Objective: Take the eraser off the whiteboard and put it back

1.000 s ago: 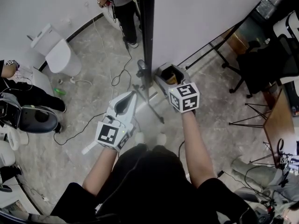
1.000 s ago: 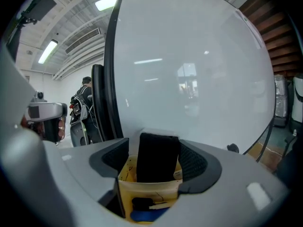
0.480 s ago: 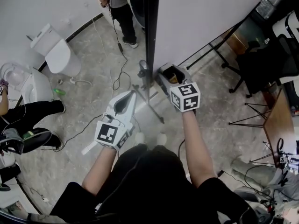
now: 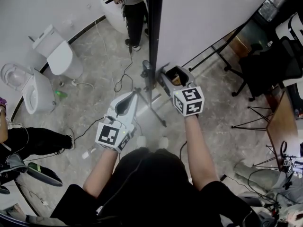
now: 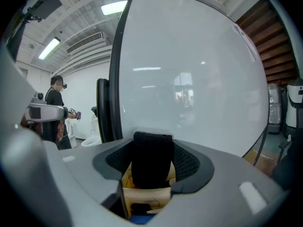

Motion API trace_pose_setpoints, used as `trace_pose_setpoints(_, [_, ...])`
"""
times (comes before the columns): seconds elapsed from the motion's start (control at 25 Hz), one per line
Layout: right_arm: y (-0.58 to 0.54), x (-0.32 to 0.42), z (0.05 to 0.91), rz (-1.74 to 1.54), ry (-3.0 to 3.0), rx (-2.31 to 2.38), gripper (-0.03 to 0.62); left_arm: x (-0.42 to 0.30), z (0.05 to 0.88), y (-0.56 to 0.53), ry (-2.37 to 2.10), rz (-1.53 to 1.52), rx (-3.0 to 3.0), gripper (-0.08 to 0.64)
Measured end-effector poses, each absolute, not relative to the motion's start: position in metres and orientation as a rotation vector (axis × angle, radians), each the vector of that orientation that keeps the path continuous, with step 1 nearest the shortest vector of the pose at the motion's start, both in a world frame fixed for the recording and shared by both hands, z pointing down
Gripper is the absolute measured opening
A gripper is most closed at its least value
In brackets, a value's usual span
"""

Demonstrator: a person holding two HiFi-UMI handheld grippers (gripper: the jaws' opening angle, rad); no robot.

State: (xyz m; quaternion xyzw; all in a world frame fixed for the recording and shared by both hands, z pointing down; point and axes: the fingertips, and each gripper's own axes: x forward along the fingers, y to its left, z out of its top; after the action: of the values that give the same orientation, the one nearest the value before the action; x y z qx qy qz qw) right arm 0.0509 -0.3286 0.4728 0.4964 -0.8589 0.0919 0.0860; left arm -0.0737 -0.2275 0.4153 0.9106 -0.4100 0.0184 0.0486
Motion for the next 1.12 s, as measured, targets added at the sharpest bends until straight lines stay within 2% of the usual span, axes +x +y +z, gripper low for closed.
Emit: trace_pose_setpoints(1.12, [-0.201,0.094,0.37,0.043,-2.68,1.643,0.256,-0.052,0.383,-0.185,-1.176,-0.031,2.88,0.005])
